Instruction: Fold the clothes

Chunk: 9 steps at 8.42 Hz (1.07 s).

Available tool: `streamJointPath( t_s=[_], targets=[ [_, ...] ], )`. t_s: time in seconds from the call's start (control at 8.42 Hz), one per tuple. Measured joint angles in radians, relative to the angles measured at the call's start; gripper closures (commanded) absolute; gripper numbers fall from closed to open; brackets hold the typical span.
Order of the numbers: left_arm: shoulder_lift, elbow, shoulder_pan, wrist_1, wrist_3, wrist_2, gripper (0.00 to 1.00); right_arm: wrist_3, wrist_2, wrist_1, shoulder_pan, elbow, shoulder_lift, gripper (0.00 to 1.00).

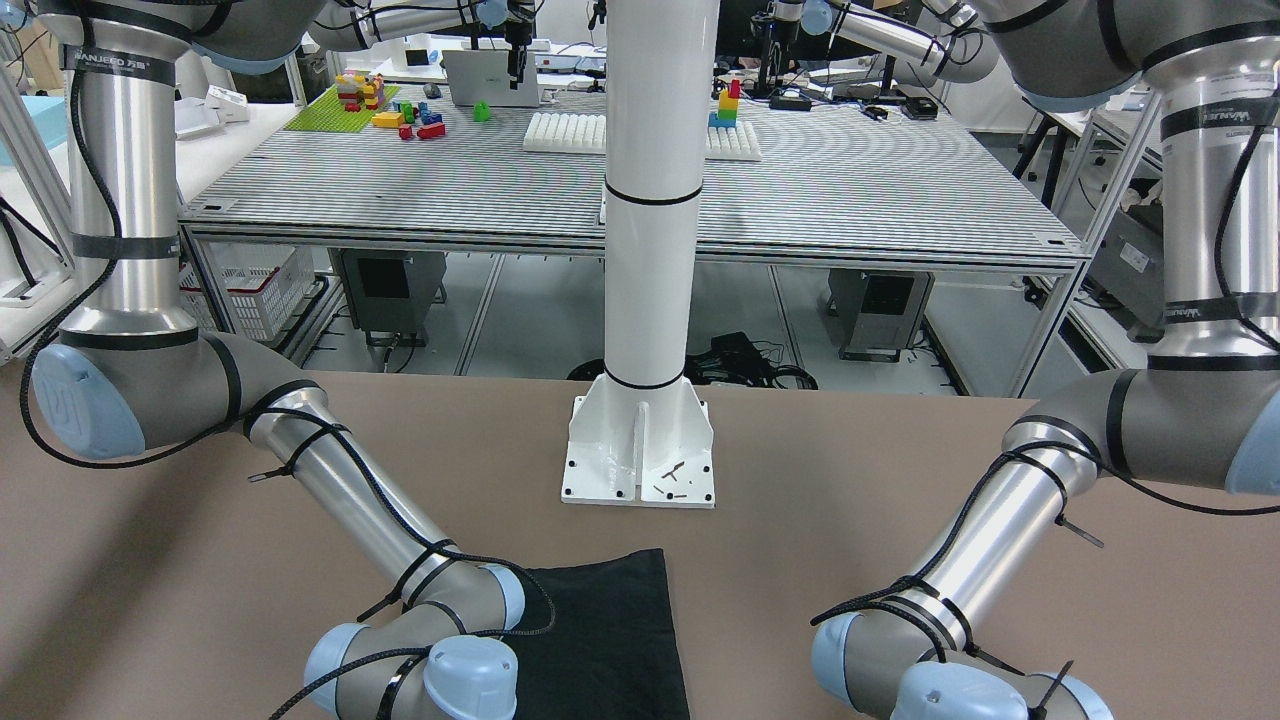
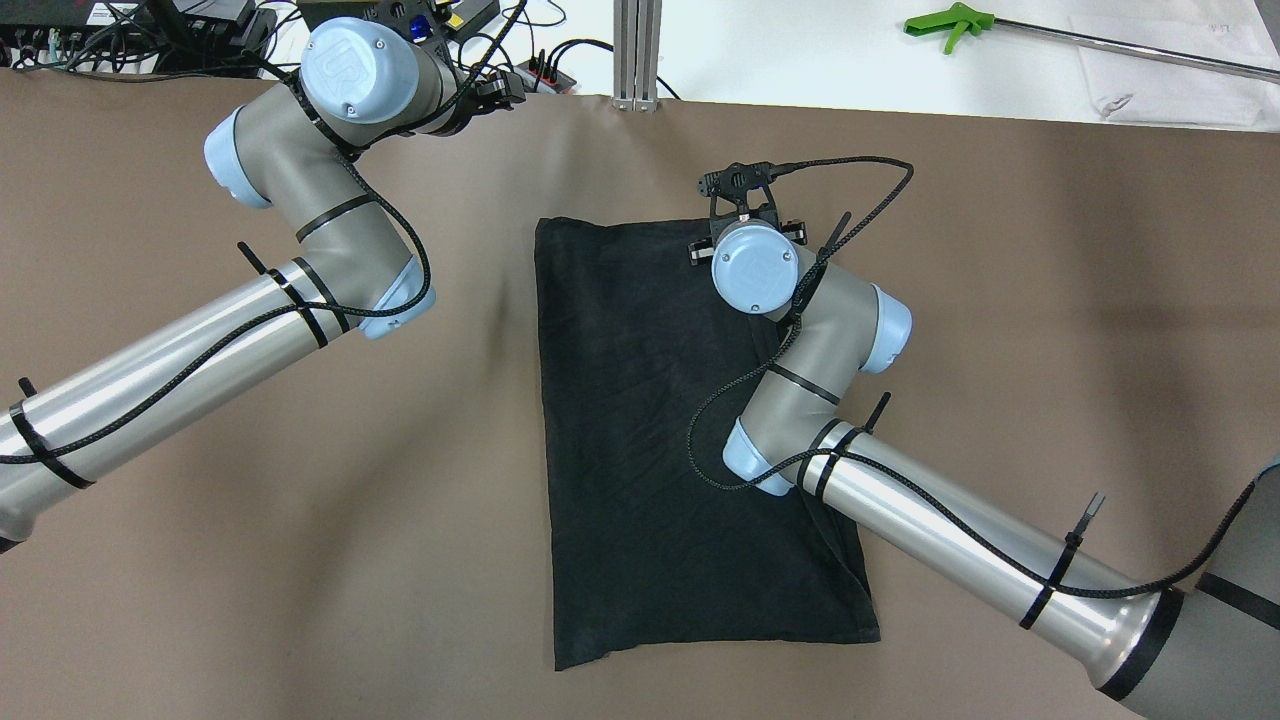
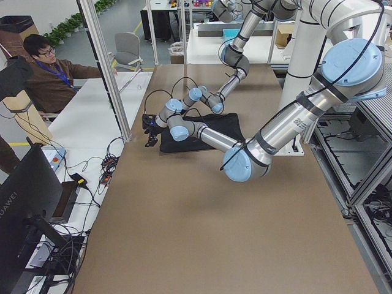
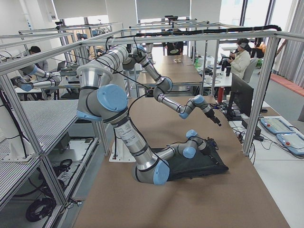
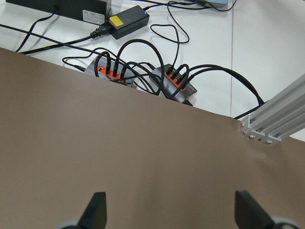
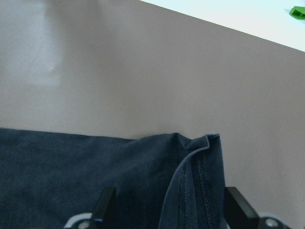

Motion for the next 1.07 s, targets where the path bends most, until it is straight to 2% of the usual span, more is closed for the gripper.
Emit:
streamJointPath(
  t_s=[0.24,0.59,0.71,1.07],
  targets=[
    [0.001,0.0,-0.001,0.0,0.0,0.0,0.05,-0.018,-0.009,0.003,0.001,-0.052,0.023,0.26],
    [0.002,0.001,-0.001,0.0,0.0,0.0,0.05,-0.062,-0.007,0.004,0.002,-0.063,0.019,0.53],
    [0.002,0.001,0.0,0.0,0.0,0.0,0.05,-0.082,-0.005,0.005,0.004,-0.059,0.008,0.58],
    [-0.002,-0.001,0.003,0.0,0.0,0.0,0.05,-0.182,0.054,0.007,0.053,0.009,-0.066,0.58]
  ],
)
